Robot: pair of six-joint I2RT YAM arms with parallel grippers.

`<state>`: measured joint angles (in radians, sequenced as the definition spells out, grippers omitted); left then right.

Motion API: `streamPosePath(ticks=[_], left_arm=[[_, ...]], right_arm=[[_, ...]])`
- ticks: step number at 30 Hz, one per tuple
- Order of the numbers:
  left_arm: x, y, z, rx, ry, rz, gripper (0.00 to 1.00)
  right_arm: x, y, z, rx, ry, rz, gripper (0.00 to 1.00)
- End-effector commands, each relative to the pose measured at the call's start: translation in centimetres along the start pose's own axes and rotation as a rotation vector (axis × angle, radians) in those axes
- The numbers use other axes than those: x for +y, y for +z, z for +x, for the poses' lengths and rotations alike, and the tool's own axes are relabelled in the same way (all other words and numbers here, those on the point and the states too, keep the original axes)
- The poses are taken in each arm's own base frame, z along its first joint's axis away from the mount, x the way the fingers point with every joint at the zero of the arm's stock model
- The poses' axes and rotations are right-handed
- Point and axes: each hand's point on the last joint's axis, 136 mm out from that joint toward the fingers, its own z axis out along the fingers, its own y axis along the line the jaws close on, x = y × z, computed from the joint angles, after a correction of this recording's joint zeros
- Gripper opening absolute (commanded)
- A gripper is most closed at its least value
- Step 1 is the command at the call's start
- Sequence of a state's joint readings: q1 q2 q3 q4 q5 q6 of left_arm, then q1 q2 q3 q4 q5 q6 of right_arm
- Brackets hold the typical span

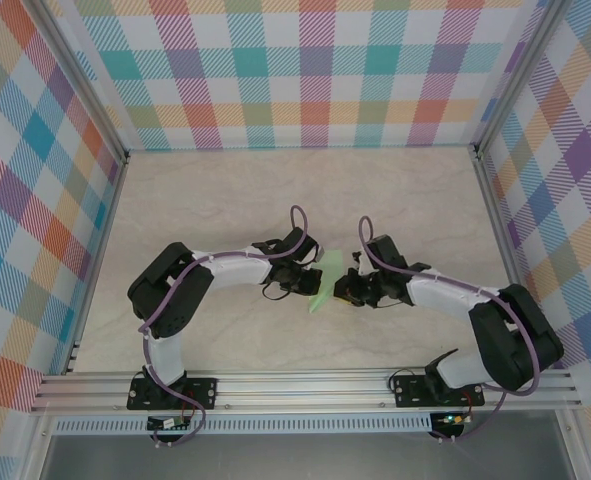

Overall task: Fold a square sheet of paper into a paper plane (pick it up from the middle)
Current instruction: Third fold the triangle at the center of the table.

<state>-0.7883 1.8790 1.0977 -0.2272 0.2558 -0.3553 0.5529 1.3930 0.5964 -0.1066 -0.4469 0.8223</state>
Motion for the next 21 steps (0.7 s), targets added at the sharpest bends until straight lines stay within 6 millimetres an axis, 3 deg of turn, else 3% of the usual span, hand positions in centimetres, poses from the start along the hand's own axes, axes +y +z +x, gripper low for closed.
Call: streamPosePath(ticks=[1, 6, 9, 21], left_arm=[[0.9, 0.9, 1.1, 0.05, -0.041, 0.002, 0.03], [0.5, 1.0, 1.2, 0.057, -0.04, 0.02, 0.04], [0.3, 1.0, 1.3, 0.064, -0.039, 0.033, 0.04], [-0.6, 0.9, 0.9, 0.063, -0.029, 0.07, 0.05]], right_arm=[[2.8, 0.8, 0.1, -0.006, 0.002, -0.094, 0.12], [3.0, 2.9, 1.3, 0.043, 0.022, -0.089, 0.12], [2.1, 3.7, 1.6, 0.058, 0.045, -0.045, 0.12], [-0.2, 3.6, 2.0, 0.053, 0.05, 0.057, 0.13]])
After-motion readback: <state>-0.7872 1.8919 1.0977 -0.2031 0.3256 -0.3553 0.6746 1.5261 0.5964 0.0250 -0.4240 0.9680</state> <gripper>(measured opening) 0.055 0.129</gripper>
